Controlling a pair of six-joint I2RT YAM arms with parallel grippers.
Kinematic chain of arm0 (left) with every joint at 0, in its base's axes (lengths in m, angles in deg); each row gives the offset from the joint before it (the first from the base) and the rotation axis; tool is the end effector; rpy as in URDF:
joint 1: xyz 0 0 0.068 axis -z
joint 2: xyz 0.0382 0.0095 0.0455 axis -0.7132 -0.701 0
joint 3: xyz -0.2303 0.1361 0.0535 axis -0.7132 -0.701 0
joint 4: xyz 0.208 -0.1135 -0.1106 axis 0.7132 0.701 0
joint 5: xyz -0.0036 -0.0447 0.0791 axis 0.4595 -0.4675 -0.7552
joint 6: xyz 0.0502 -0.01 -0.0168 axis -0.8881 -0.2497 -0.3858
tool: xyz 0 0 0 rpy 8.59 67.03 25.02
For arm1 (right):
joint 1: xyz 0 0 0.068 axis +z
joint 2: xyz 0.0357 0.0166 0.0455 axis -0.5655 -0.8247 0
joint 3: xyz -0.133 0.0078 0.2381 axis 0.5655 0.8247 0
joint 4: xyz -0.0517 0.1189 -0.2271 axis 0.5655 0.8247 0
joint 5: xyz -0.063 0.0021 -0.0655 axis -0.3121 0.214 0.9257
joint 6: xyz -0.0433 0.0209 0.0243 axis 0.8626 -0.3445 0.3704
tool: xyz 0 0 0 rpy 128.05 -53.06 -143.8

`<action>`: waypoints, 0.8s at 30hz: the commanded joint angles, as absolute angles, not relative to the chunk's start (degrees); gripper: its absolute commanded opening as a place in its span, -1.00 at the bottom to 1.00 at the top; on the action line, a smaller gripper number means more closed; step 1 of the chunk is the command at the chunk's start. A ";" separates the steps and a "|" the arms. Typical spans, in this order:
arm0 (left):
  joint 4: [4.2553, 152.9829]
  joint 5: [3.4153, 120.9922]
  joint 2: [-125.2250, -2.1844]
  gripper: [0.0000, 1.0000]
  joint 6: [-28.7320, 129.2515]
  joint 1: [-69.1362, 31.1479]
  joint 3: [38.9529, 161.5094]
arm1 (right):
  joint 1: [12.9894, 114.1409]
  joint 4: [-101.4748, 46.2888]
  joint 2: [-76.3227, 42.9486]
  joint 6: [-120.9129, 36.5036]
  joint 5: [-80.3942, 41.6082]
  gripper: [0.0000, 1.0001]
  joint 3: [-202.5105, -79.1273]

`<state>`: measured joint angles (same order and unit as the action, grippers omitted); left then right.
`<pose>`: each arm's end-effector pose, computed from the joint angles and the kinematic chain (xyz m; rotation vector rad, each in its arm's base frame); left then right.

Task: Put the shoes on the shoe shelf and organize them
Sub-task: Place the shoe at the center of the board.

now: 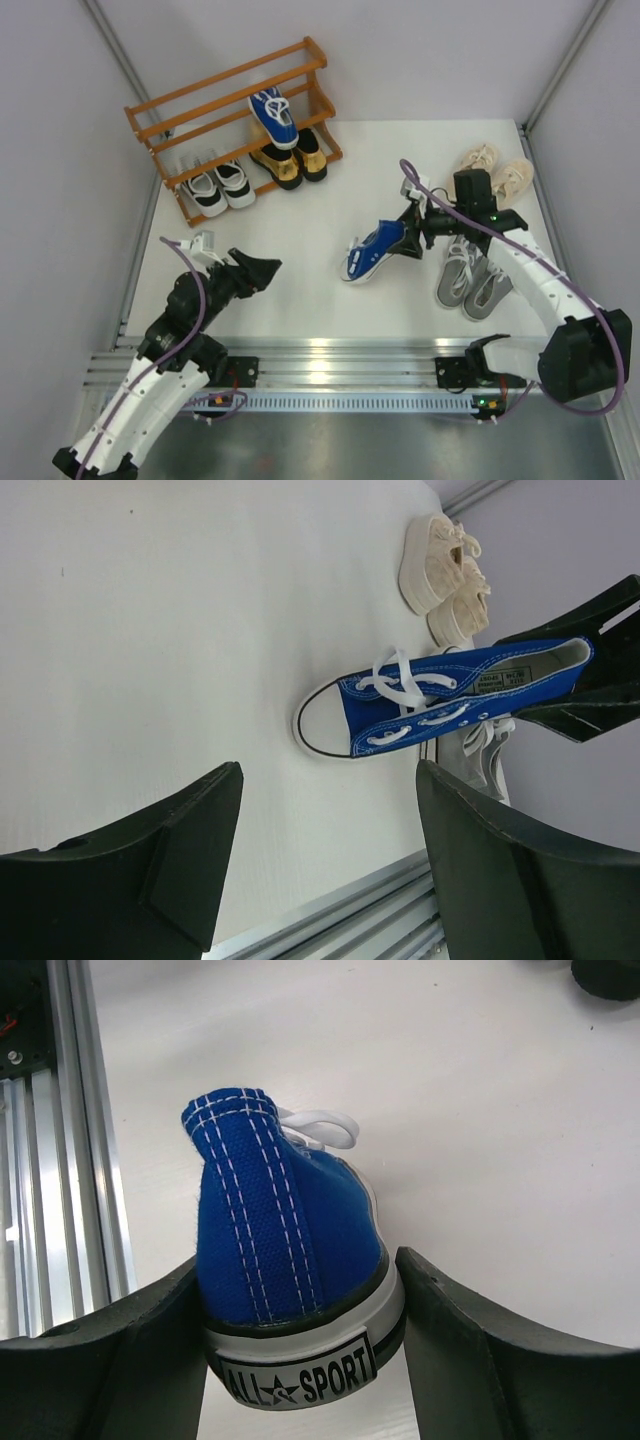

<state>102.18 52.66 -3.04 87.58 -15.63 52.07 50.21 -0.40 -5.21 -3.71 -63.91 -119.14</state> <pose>0.0906 -0.0512 0.2562 -0.3293 1.8605 -0.9511 0.2327 0.0949 0.2868 -1.2380 1.7279 0.8843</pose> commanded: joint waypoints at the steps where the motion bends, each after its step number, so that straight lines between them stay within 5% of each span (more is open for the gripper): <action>1: 97.95 55.61 -2.45 0.50 89.13 -15.70 51.27 | 49.03 -7.78 -3.37 -8.37 -61.76 -1.00 -119.84; 8: 96.54 56.40 -2.71 0.50 89.57 -15.70 50.56 | 48.24 -14.47 -5.39 -16.58 -57.72 -1.00 -126.80; 15: 92.16 58.16 -3.50 0.50 92.20 -15.70 46.96 | 48.41 -30.88 -6.45 -20.80 -57.46 -1.00 -118.03; 24: 88.28 59.74 -9.39 0.50 90.98 -15.70 46.61 | 48.76 -26.45 -6.62 7.89 -56.40 -0.92 -104.75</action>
<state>93.35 58.70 -8.18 92.15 -15.60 46.17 47.98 -27.57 -5.93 -7.62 -57.62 -108.71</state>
